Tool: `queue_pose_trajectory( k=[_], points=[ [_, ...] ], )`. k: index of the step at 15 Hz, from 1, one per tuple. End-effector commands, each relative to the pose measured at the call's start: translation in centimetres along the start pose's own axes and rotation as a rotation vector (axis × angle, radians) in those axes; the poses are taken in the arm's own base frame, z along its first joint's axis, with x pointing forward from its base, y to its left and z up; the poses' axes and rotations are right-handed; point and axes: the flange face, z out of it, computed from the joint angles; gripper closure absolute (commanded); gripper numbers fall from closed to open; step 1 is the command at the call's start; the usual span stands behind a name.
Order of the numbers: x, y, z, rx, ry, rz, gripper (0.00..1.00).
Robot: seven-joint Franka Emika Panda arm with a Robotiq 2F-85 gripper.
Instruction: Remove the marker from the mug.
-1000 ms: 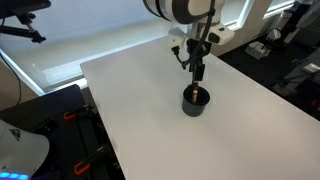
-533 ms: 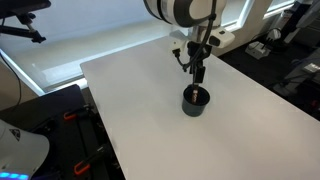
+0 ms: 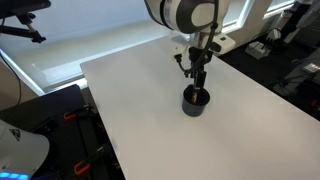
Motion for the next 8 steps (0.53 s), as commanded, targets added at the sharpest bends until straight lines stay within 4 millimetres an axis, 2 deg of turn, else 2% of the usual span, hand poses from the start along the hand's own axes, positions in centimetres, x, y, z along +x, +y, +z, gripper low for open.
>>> queue_pose_trajectory(
  k=[1,4,5,8],
  points=[
    [1.15,0.01,-0.18,-0.001,0.030,0.009,0.00],
    [1.80,0.37,-0.05,-0.010,0.025,0.028,0.00],
    [1.14,0.51,-0.01,-0.003,0.014,0.014,0.00],
    [1.43,0.63,0.18,-0.006,0.016,0.018,0.00]
  ],
)
